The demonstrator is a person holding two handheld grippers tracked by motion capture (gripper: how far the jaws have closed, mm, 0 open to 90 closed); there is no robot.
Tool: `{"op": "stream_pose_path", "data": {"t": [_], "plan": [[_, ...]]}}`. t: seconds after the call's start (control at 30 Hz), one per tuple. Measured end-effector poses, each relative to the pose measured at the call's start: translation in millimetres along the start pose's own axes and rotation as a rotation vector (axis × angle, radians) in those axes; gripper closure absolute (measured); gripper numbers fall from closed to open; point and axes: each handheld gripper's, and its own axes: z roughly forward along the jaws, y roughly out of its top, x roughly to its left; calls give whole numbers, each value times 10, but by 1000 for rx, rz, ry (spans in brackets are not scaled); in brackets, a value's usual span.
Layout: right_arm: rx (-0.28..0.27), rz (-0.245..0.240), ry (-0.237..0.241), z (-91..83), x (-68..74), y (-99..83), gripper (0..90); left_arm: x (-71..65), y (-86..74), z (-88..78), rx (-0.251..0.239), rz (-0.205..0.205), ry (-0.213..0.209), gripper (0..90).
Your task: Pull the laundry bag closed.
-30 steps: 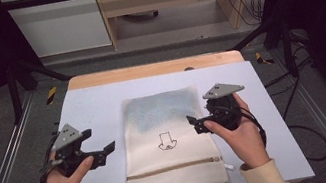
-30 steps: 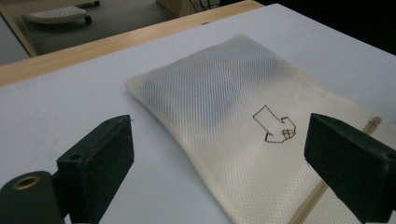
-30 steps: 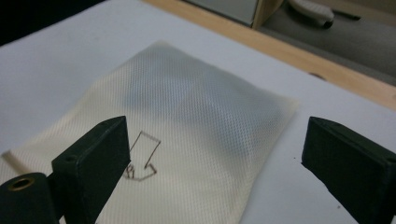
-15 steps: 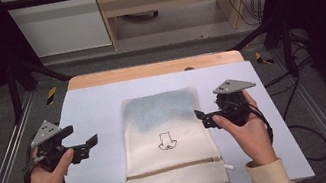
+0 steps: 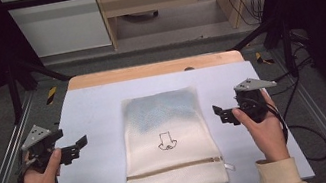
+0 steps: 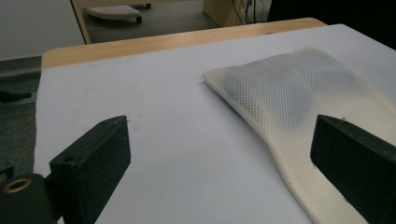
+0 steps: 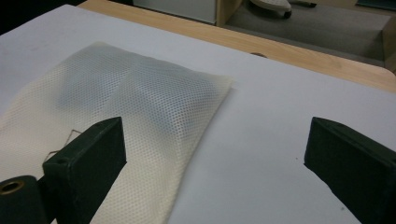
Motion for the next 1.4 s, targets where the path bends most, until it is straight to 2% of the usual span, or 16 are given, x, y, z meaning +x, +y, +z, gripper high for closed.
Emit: {"op": "stream_pose_path", "data": {"t": [0.07,0.1,0.17,0.23,0.33,0.43,0.5,0.6,0.77,0.8,0.87,1.13,1.23,1.4], "plan": [[4,11,-7,4,-58,-35,60,31,-11,-8,-8,7,-1,50],[5,22,-13,4,-82,-52,63,47,-15,-10,-5,7,9,50],[16,40,-22,3,-142,-90,70,79,-35,-5,13,18,54,50],[28,53,-24,3,-185,-126,70,121,-63,1,3,0,49,52],[27,57,-47,-1,-266,-194,72,171,-99,12,15,13,86,53],[25,74,-50,-4,-326,-250,96,227,-150,32,17,-2,91,54],[28,62,-46,0,-358,-291,118,269,-191,49,8,-36,69,55],[36,68,-43,21,-391,-353,102,299,-231,75,23,-30,87,56],[48,70,-62,73,-459,-463,96,319,-304,116,25,-24,84,56],[49,82,-59,84,-465,-488,96,321,-311,119,20,-16,86,56],[45,81,-46,103,-486,-535,96,324,-325,123,22,25,108,55],[68,76,-68,187,-551,-725,96,381,-439,190,26,46,98,52],[78,83,-66,223,-556,-784,96,387,-468,222,43,70,103,52],[92,62,-77,293,-546,-853,99,404,-523,263,49,69,101,51]]}}
